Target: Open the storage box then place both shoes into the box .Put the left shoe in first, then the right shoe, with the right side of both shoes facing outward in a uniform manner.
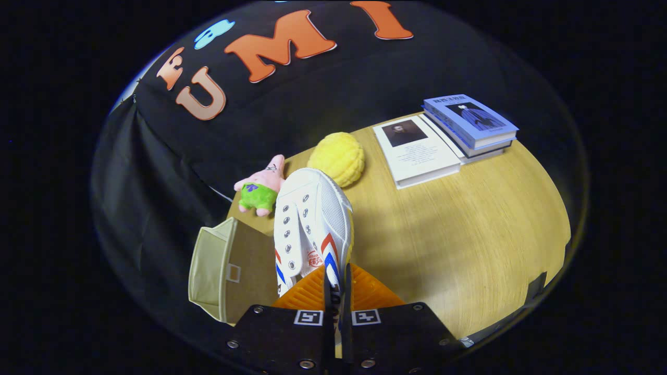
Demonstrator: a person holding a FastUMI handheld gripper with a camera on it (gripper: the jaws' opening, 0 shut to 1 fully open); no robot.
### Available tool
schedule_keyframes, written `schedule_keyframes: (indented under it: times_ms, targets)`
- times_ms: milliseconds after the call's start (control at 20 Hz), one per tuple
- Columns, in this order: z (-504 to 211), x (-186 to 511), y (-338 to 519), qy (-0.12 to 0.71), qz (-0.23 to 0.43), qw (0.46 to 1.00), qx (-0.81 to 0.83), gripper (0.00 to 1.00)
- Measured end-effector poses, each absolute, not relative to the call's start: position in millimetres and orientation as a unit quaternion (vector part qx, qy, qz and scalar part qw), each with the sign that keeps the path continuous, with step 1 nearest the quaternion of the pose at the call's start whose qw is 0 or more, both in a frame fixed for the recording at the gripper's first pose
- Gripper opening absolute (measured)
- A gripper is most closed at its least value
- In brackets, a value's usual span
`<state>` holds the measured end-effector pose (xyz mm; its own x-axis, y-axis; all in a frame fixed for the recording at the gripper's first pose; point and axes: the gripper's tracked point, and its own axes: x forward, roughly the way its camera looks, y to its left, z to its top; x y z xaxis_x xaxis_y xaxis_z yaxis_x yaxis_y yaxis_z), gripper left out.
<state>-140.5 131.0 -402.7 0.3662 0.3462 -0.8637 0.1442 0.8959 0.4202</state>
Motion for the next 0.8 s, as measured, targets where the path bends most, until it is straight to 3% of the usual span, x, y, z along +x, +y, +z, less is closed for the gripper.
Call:
schedule_keyframes:
  times_ms: [400, 800]
  targets:
    - [-349, -121, 257, 0.560, 0.171, 0.786, 0.197, 0.05]
    - [-347, -122, 377, 0.571, 0.238, 0.766, 0.173, 0.05]
